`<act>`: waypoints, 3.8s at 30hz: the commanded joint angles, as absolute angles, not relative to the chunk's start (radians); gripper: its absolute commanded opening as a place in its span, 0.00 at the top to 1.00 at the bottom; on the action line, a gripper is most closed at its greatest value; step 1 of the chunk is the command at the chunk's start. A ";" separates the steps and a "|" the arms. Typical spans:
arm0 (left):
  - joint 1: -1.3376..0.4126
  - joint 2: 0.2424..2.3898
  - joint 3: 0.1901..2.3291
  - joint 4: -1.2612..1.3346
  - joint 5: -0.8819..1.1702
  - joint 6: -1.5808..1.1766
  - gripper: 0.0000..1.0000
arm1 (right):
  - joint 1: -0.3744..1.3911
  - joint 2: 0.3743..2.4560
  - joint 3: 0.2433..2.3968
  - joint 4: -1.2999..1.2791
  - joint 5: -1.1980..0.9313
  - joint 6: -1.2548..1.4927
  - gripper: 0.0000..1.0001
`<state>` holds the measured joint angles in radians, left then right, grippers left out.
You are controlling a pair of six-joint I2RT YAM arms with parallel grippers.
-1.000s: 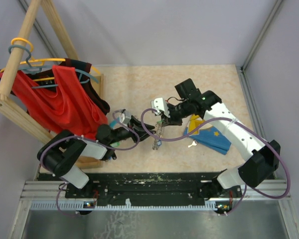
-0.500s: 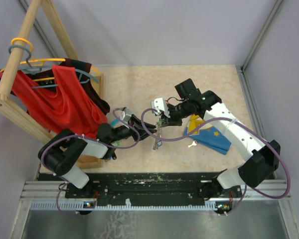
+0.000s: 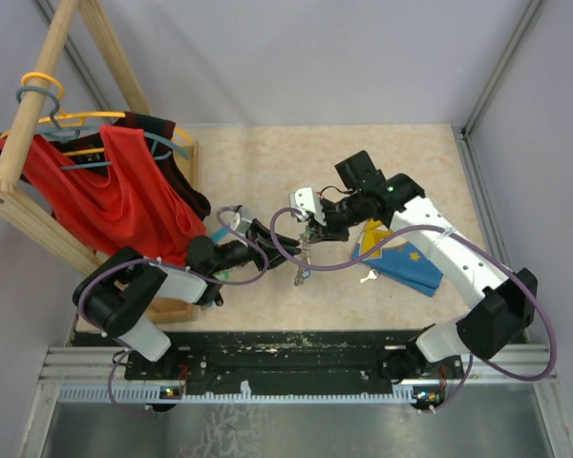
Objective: Remove the keys from the keyring
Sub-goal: Remove the key from the keyring.
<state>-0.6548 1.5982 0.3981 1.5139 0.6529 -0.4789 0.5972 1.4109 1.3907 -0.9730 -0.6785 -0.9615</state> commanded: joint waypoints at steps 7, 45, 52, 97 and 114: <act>-0.658 1.556 0.428 1.790 0.657 -0.478 0.66 | 0.591 1.392 1.437 -0.948 -0.723 -0.978 1.00; -0.678 1.314 0.434 1.231 0.559 -0.135 1.00 | 0.578 1.350 1.433 -0.920 -0.602 -0.935 1.00; -0.768 1.233 0.438 1.022 0.354 0.106 1.00 | 0.578 1.350 1.415 -0.884 -0.605 -0.916 1.00; -0.816 1.295 0.460 0.987 0.146 0.158 1.00 | 0.657 1.376 1.293 -0.759 -0.586 -0.952 1.00; -0.816 1.289 0.491 0.860 0.202 0.060 1.00 | 0.657 1.384 1.336 -0.760 -0.563 -0.892 1.00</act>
<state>-0.8165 1.2888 0.4702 0.8883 0.1802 0.0887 0.6415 1.3869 1.2640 -0.7845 -0.5304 -0.9203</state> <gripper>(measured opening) 0.005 0.042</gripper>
